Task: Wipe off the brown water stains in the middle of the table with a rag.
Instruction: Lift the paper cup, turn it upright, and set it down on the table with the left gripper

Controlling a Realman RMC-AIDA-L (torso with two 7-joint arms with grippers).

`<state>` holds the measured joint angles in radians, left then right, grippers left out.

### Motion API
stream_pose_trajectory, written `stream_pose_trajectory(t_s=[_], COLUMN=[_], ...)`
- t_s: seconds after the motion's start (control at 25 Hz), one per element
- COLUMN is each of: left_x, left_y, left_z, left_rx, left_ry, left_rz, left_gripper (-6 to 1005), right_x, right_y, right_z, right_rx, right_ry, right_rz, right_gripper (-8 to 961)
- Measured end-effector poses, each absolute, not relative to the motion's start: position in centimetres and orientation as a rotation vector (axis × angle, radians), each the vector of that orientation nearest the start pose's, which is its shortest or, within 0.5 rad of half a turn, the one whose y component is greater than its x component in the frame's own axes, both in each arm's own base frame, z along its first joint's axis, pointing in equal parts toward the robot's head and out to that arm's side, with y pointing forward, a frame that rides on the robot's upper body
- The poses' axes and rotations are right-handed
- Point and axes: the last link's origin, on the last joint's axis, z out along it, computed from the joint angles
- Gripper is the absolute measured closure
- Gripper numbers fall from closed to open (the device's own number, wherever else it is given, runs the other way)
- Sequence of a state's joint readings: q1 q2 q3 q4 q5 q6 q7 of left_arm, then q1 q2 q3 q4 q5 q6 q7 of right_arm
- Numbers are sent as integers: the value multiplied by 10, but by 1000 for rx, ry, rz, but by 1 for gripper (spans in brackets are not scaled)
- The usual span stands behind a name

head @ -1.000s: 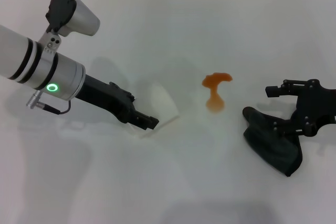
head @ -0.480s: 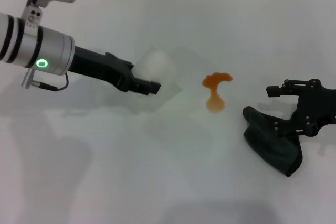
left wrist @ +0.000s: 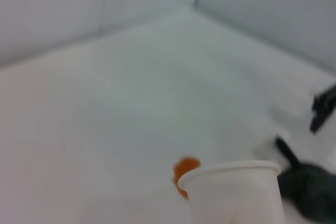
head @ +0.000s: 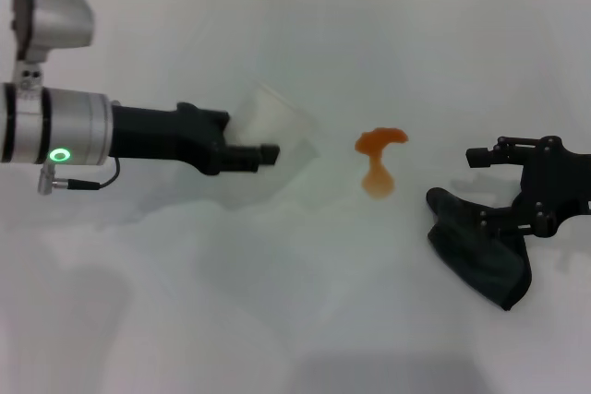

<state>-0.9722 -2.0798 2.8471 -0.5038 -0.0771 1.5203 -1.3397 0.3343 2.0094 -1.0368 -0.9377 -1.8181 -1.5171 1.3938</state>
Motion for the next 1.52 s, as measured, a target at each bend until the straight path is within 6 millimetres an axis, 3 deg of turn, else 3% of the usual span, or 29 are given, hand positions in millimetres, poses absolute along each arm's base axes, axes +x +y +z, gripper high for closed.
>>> stream_pose_trajectory(t_s=[0.36, 1.0, 1.52], left_x=[-256, -276, -288], left_y=[358, 340, 338], left_z=[-17, -35, -49], left_rx=[-2664, -2565, -2481], left_ry=[-731, -372, -376], left_rz=[-699, -686, -632], left_gripper=[415, 414, 414], right_x=[269, 269, 269], right_y=[310, 311, 311], right_z=[28, 27, 28], right_rx=[-2780, -2779, -2776], right_ry=[375, 378, 380], right_rz=[494, 500, 499], right_gripper=[128, 128, 128])
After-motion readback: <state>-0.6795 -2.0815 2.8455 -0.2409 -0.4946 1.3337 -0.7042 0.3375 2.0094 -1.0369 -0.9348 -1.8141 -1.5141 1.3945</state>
